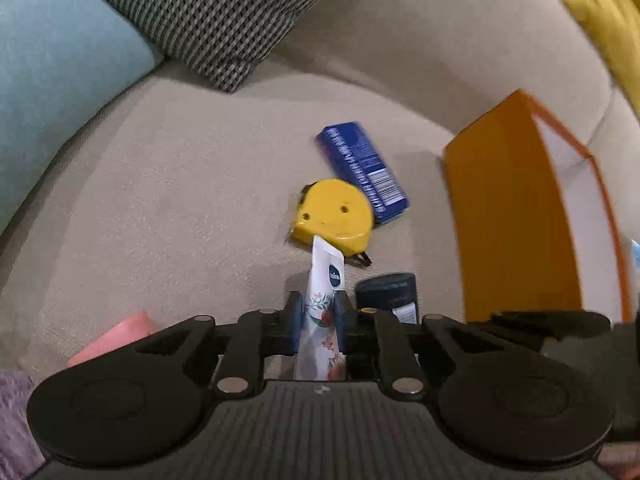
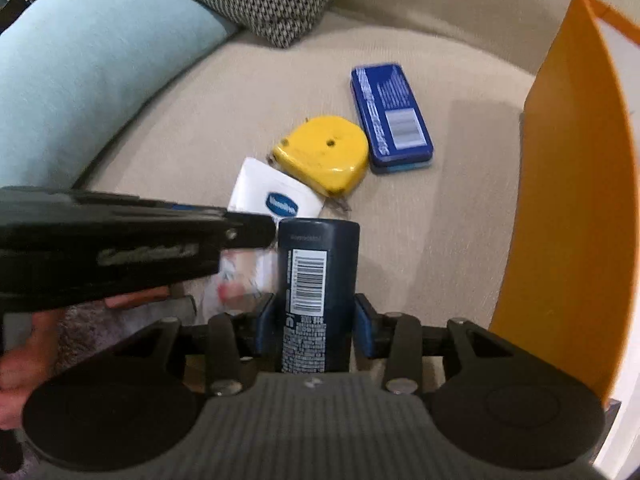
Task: Organize rigid objects
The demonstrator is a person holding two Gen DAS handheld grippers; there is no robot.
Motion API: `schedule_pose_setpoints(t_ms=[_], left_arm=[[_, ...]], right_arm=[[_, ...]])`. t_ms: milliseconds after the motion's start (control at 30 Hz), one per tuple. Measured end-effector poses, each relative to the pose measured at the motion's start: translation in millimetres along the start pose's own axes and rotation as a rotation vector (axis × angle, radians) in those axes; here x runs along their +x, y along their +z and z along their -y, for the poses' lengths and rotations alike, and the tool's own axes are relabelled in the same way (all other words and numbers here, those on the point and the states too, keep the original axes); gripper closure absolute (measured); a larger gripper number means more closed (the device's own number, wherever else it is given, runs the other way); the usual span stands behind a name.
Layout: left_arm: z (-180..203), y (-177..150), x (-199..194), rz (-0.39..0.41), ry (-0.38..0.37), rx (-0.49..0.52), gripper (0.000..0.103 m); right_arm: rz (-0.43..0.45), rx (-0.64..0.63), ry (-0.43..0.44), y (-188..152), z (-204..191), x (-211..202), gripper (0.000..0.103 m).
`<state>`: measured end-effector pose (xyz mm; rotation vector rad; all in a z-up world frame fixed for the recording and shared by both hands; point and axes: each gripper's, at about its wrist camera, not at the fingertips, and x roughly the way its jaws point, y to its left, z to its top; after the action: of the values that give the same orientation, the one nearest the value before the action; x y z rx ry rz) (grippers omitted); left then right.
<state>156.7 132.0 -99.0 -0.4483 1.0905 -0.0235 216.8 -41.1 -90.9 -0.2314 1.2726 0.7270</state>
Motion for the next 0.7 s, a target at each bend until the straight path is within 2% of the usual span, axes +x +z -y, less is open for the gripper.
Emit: schedule_pose_setpoints(t_ms=[167, 367, 500, 700], left_arm=[[0.5, -5.7, -25.2, 0.083, -0.053, -0.002, 0.088], [19.5, -3.7, -45.4, 0.185, -0.072, 0.057, 0.089], [28.5, -4.6, -62.1, 0.228, -0.077, 0.074, 0.089], [41.7, -4.5, -93.6, 0.29, -0.129, 0.078, 0.089]], right_arm=[[0.085, -0.018, -0.019, 1.2, -3.1, -19.5, 0.061], [0.186, -0.042, -0.033, 0.1, -0.2, -47.9, 0.061], [0.246, -0.044, -0.039, -1.7, -2.1, -69.6, 0.061], [0.344, -0.03, -0.039, -9.9, 4.8, -115.7, 0.061]])
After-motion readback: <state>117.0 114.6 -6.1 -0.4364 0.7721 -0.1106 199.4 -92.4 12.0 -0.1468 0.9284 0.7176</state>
